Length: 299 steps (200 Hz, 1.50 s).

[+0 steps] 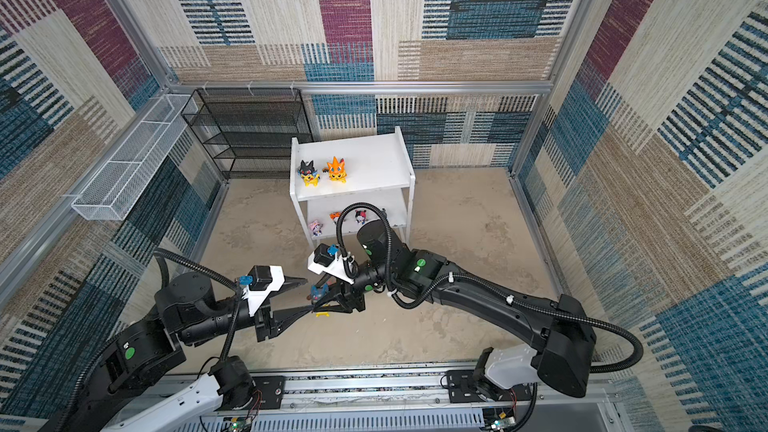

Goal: Place and organize the plastic toys onto the shelf

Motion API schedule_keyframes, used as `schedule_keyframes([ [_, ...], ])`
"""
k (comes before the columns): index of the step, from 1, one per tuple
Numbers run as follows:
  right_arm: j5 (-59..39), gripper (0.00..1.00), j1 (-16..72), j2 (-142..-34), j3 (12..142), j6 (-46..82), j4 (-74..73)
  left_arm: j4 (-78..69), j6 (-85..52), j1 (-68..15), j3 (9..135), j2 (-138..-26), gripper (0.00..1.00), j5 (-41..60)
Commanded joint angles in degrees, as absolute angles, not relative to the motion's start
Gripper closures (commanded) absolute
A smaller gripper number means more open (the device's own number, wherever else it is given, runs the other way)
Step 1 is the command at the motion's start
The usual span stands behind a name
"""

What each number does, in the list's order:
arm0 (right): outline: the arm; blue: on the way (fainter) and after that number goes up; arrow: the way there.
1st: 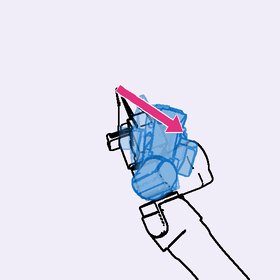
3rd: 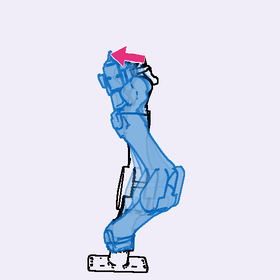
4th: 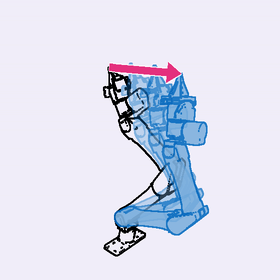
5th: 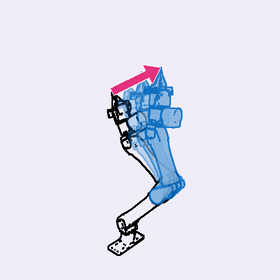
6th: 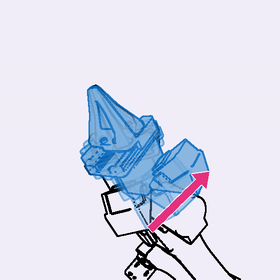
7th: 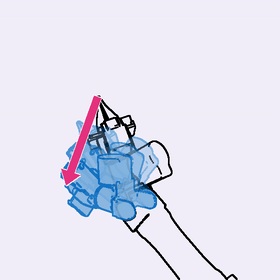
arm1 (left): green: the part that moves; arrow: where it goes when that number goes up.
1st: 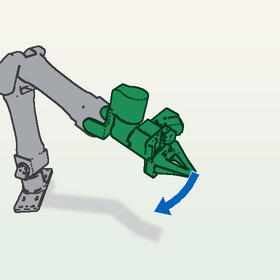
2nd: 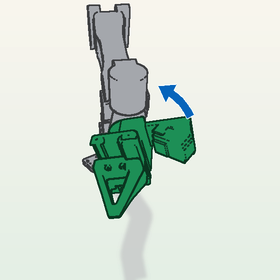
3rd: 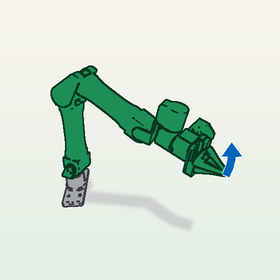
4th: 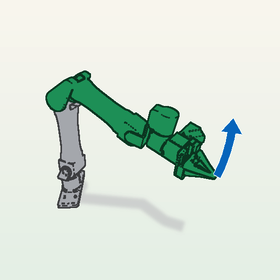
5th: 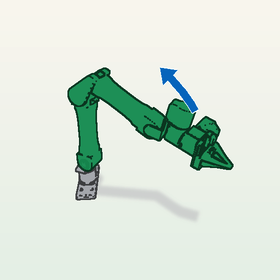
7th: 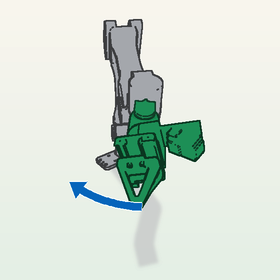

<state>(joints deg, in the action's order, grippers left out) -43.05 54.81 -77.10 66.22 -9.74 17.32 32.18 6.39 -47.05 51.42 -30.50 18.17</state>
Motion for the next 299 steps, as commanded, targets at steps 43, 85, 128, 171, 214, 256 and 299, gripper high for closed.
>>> schedule_keyframes([
  [43, -36.1, 0.64, 47.2, -74.2, 77.3, -19.8, 28.5, 33.6, 7.8, -46.9, 54.1, -30.9, 0.07, 16.7],
  [85, -35.6, 0.64, 40.5, -76.2, 88.9, -26.3, 34.0, 34.8, 10.6, -46.9, 56.2, -33.5, 0.06, 18.2],
  [128, -37.0, 0.64, 34.5, -83.2, 100.8, -31.2, 38.3, 35.4, 12.0, -46.9, 59.0, -37.0, 0.01, 18.5],
  [171, -36.2, 0.64, 30.4, -91.3, 110.6, -34.1, 41.9, 33.7, 11.2, -46.9, 63.1, -40.3, 0.01, 8.7],
  [214, -35.7, 0.64, 29.0, -97.9, 118.3, -34.9, 45.1, 32.2, 11.9, -46.9, 68.2, -44.3, 0.01, -0.9],
  [256, -33.9, 0.64, 27.9, -100.6, 120.1, -35.8, 46.0, 31.6, 13.3, -46.9, 71.4, -46.0, 0.01, -5.1],
  [299, -34.1, 0.64, 27.3, -101.8, 120.7, -37.2, 46.5, 30.8, 13.9, -46.9, 70.3, -45.3, 0.01, -4.8],
])
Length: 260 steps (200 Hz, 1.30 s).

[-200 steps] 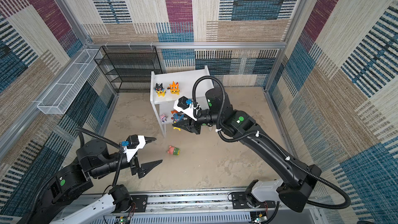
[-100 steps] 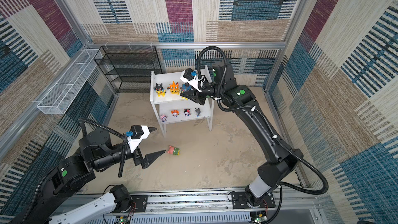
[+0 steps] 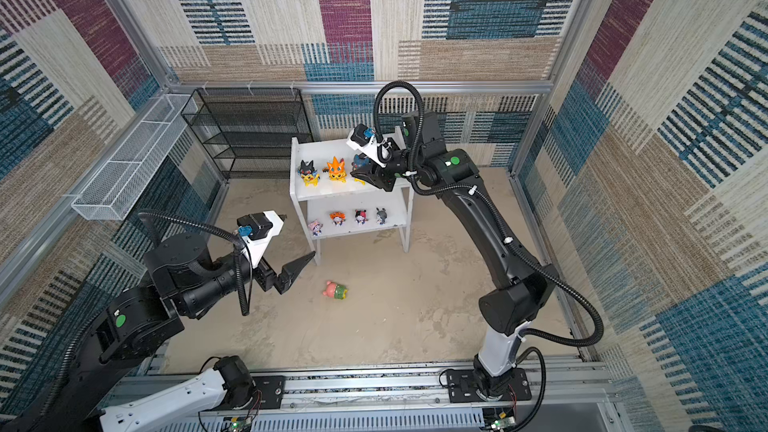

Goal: Place and organize the plastic toys onto the shelf

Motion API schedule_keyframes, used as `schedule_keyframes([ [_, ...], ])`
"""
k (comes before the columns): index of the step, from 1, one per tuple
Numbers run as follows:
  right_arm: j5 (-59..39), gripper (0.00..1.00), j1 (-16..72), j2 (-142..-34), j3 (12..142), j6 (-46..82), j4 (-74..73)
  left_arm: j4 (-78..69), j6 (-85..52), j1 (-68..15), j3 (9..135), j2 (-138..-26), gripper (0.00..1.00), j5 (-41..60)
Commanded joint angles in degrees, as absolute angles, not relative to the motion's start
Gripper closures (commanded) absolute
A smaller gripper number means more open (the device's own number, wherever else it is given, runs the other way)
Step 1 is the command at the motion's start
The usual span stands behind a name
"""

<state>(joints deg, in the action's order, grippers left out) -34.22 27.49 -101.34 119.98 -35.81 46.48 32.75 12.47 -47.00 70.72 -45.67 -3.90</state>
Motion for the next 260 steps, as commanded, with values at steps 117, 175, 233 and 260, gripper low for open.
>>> schedule_keyframes([
  [117, -32.8, 0.58, 26.3, -103.3, 121.3, -37.0, 46.4, 30.1, 13.5, -46.9, 66.9, -42.8, 0.01, -4.5],
  [175, -32.5, 0.54, 26.3, -104.3, 122.6, -36.6, 46.5, 29.8, 13.8, -46.9, 66.0, -42.0, 0.01, -5.0],
  [233, -32.9, 0.46, 26.3, -105.2, 124.7, -35.9, 46.8, 29.4, 13.9, -46.9, 65.1, -41.5, 0.01, -5.0],
  [260, -33.0, 0.44, 26.3, -105.4, 125.2, -35.9, 46.9, 29.4, 13.9, -46.9, 64.9, -41.4, 0.01, -5.1],
])
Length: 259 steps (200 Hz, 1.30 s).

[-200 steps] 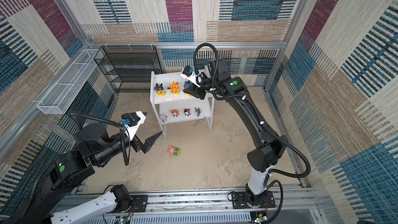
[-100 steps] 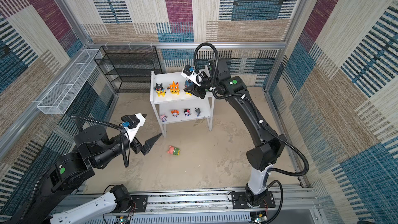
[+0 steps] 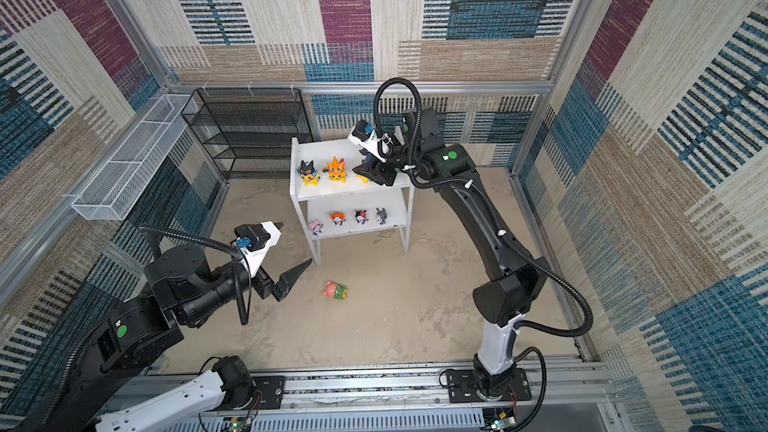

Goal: Place and organize the plastic toys onto the shelf

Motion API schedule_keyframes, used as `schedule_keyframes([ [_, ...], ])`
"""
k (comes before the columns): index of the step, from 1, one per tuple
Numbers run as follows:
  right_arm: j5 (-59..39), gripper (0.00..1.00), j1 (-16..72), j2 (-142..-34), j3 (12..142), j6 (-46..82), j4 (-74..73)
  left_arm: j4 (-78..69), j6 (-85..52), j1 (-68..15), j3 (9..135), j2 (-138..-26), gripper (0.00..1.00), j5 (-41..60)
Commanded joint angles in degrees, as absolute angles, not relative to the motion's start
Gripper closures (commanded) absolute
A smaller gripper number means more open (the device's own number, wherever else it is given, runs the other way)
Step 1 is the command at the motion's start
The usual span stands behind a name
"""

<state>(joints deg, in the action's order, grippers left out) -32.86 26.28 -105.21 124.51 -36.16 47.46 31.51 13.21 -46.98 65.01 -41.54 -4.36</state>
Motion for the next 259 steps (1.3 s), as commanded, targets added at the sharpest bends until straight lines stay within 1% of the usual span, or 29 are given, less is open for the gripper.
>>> schedule_keyframes([
  [1, -33.0, 0.44, 26.3, -105.4, 125.2, -35.9, 46.9, 29.4, 14.0, -46.9, 64.9, -41.4, 0.01, -5.0],
  [99, -32.8, 0.44, 26.3, -105.8, 125.4, -35.8, 47.0, 29.2, 13.9, -46.9, 64.5, -41.5, 0.01, -4.8],
  [133, -32.8, 0.53, 26.3, -105.4, 124.9, -35.9, 47.4, 29.1, 14.0, -46.9, 64.4, -41.5, 0.01, -4.8],
  [157, -32.9, 0.58, 26.3, -105.0, 124.5, -36.0, 47.4, 29.1, 14.0, -46.9, 64.4, -41.5, 0.01, -4.7],
  [259, -31.5, 0.69, 26.2, -103.2, 123.9, -36.2, 46.8, 29.0, 14.0, -46.8, 64.2, -41.7, 0.01, -4.1],
])
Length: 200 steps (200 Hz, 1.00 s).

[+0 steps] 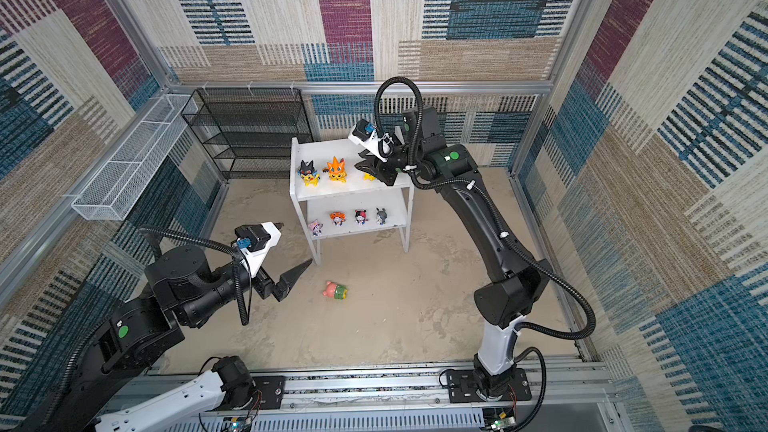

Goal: Place and organize the plastic toys onto the shelf

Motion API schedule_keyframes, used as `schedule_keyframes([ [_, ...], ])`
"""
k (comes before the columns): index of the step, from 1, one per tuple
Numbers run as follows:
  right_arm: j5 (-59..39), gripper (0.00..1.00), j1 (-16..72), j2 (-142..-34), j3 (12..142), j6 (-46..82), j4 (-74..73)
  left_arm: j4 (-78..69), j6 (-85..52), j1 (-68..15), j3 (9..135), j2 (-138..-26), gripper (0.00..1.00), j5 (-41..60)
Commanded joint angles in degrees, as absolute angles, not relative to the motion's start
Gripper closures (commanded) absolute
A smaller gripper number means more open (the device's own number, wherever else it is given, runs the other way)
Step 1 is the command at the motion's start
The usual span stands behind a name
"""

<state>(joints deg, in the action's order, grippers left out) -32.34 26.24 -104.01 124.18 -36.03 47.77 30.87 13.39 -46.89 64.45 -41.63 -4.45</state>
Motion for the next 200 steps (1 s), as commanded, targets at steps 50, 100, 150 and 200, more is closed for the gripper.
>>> schedule_keyframes([
  [50, -30.9, 0.63, 25.8, -101.4, 121.8, -35.4, 45.8, 28.9, 13.9, -46.8, 64.1, -41.7, 0.01, -3.8],
  [100, -31.2, 0.36, 24.9, -94.9, 116.3, -35.1, 43.7, 28.6, 14.0, -46.7, 64.0, -42.1, 0.01, -3.3],
  [150, -29.8, 0.19, 24.1, -89.3, 106.3, -33.5, 40.7, 28.5, 13.6, -46.4, 64.3, -42.8, 0.01, -2.5],
  [200, -30.1, 0.19, 22.9, -88.8, 103.1, -32.3, 38.6, 28.5, 13.5, -46.2, 64.4, -42.9, 0.01, -2.1],
])
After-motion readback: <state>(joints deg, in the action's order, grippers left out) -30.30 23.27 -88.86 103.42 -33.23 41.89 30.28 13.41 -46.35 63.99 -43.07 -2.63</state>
